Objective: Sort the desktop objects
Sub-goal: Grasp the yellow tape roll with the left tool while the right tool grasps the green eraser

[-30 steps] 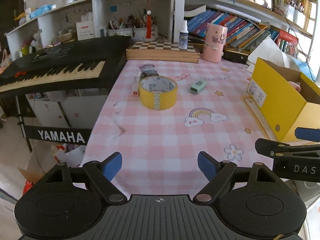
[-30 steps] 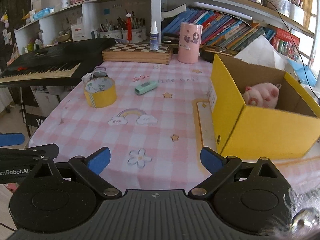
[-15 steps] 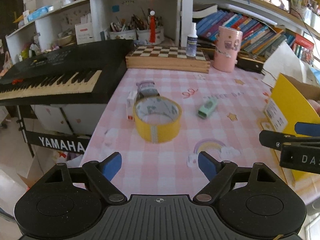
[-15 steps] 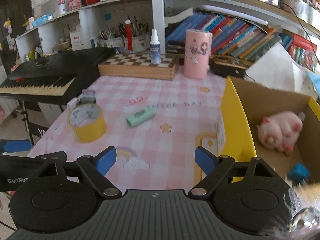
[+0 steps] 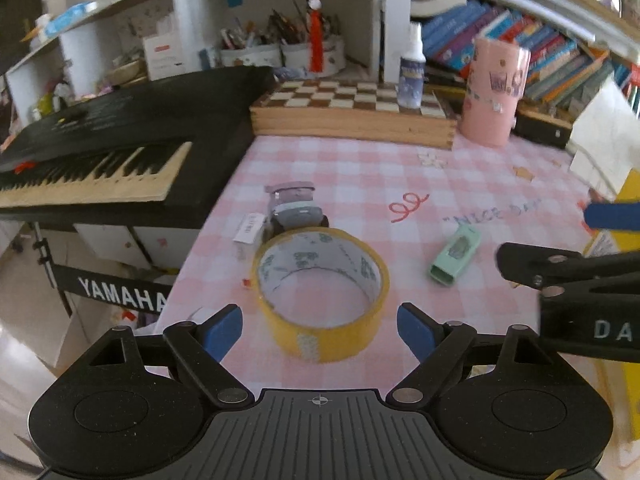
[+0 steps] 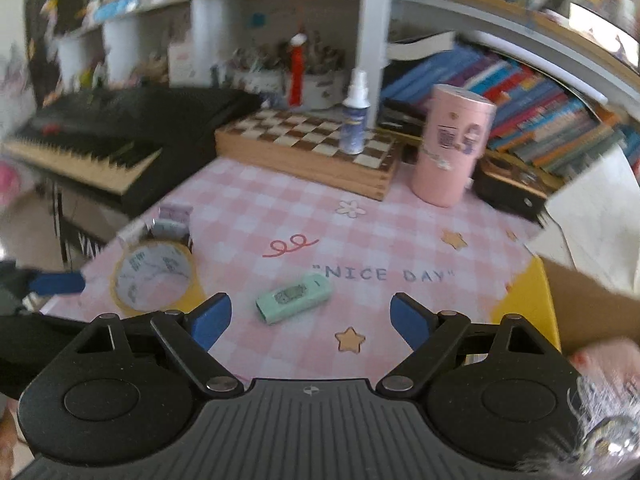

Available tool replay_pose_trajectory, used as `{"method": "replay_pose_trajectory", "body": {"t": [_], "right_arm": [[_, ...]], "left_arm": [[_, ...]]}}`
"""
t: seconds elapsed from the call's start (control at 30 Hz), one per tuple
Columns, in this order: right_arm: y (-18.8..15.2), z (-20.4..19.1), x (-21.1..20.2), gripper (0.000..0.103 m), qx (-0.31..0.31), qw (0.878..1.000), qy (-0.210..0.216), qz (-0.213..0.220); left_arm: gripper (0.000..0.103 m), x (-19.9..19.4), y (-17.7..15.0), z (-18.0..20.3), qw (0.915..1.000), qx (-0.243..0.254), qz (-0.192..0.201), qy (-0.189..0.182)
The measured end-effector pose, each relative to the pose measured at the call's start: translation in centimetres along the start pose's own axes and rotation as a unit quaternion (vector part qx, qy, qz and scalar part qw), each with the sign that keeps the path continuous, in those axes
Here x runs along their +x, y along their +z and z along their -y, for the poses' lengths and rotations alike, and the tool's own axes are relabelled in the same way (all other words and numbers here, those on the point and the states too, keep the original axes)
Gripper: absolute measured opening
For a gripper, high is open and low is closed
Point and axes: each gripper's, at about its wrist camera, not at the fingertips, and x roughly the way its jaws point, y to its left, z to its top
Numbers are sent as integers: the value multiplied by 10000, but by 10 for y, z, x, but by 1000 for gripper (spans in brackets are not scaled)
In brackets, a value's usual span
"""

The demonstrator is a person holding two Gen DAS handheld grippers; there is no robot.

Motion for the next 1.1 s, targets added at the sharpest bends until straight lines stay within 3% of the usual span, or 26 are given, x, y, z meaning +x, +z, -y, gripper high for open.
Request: {"method": "replay_pose_trajectory", "body": {"t": [0.3,0.53,0.77,0.9,0.97,1.0,1.1], "right_arm": [[24,3,61,88,-762,9940,422,-656],[36,7,98,89,-1014,9827,960,-1219],[33,10,117,88,-991,9757,1218,-1526],[29,17,122,84,-829,9746,1291,-1630],[28,18,120,77,-846,9756,1283,-1570],[28,18,119,67,-846,9765,1285,-1510],[28,21,115,67,-712,9769,1315,-1526]], "left_arm": [[89,31,9,6,9997,4,-179,161],[90,43,12,7,9996,99,-179,181],[90,46,9,8,9996,177,-108,167],[89,42,7,5,9999,128,-75,77],[88,37,5,3,9999,40,-62,-69],[88,33,4,2,9999,13,-37,-129],[88,21,0,2,9996,9,19,-267]]}}
